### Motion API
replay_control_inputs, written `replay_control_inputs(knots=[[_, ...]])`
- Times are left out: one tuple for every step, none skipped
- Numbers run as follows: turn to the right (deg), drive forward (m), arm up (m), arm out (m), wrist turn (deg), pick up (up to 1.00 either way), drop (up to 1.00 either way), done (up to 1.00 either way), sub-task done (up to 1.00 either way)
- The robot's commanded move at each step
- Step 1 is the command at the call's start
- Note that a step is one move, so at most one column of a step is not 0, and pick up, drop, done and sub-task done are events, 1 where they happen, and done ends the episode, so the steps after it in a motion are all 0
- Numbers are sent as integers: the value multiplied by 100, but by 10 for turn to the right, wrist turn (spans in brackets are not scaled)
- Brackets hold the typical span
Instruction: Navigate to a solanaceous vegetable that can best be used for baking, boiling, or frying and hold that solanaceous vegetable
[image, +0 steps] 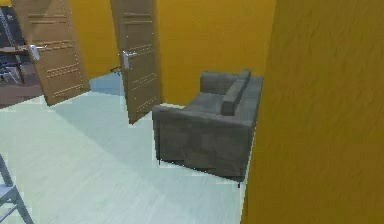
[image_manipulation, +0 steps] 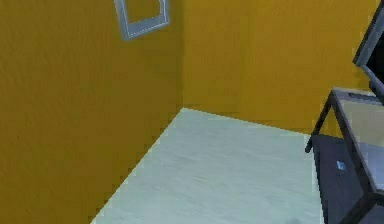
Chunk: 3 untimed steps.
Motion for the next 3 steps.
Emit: replay_control_inputs(knots=[[30,0,0,0,0,0,0,0,0],[0,45,0,0,0,0,0,0,0],[-420,0,0,0,0,0,0,0,0]])
